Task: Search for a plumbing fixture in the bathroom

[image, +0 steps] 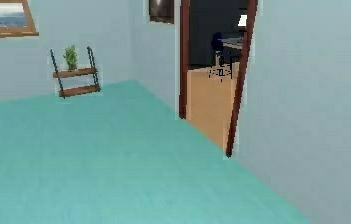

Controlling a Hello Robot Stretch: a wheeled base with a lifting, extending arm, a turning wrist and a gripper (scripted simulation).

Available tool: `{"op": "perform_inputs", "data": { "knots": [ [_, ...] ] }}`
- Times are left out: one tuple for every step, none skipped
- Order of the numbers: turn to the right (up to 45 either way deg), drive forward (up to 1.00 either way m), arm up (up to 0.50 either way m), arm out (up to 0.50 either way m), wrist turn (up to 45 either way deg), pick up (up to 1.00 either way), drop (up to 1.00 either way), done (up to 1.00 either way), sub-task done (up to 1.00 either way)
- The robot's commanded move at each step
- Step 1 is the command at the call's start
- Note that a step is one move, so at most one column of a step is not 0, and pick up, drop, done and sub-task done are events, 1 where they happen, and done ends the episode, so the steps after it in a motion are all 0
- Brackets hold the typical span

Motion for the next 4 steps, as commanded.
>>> {"op": "perform_inputs", "data": {
  "knots": [
    [45.0, 0.0, 0.0, 0.0, 0.0, 0.0, 0.0, 0.0, 0.0],
    [45.0, 0.0, 0.0, 0.0, 0.0, 0.0, 0.0, 0.0, 0.0],
    [36.0, 0.0, 0.0, 0.0, 0.0, 0.0, 0.0, 0.0, 0.0],
    [0.0, 1.0, 0.0, 0.0, 0.0, 0.0, 0.0, 0.0, 0.0]
  ]
}}
